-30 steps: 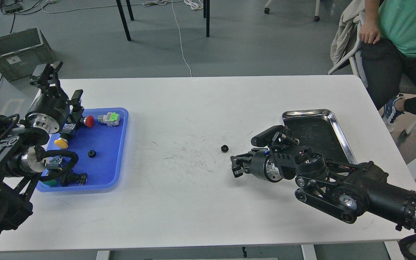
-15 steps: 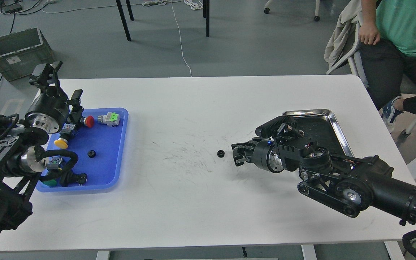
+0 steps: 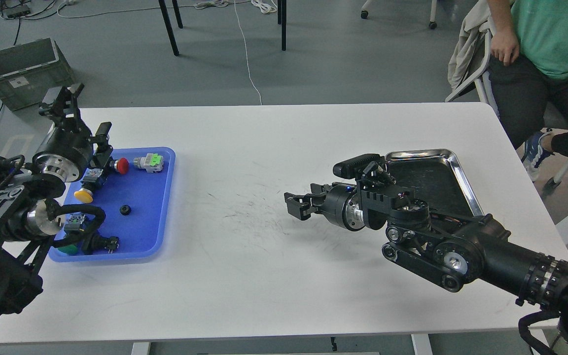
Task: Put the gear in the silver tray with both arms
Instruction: 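Carry the gear with the right gripper over the silver tray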
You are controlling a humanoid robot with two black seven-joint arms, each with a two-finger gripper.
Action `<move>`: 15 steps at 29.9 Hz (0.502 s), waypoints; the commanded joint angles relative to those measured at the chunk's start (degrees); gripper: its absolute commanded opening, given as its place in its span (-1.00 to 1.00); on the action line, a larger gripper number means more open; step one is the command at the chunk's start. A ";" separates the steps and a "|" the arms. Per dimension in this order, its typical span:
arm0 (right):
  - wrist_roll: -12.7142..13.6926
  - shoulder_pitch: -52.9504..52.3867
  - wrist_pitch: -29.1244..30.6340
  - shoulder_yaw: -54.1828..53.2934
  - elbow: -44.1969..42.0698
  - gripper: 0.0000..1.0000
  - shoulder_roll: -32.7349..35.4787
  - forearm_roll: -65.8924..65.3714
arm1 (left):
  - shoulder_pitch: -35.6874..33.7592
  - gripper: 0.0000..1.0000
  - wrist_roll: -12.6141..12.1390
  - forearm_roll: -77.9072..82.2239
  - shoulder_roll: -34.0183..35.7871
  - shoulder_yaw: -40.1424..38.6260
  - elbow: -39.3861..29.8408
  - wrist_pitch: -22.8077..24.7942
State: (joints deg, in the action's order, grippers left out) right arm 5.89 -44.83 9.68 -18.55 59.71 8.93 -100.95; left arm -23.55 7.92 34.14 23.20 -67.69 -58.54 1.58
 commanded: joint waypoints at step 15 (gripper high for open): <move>-0.01 -0.34 -1.16 4.40 -3.99 0.74 -3.48 -0.65 | 0.00 0.96 0.08 -0.04 0.00 0.01 0.00 0.00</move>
State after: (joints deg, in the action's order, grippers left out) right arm 5.87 -44.90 8.45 -14.87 55.83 5.54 -101.60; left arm -23.56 8.00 34.10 23.20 -67.68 -58.54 1.58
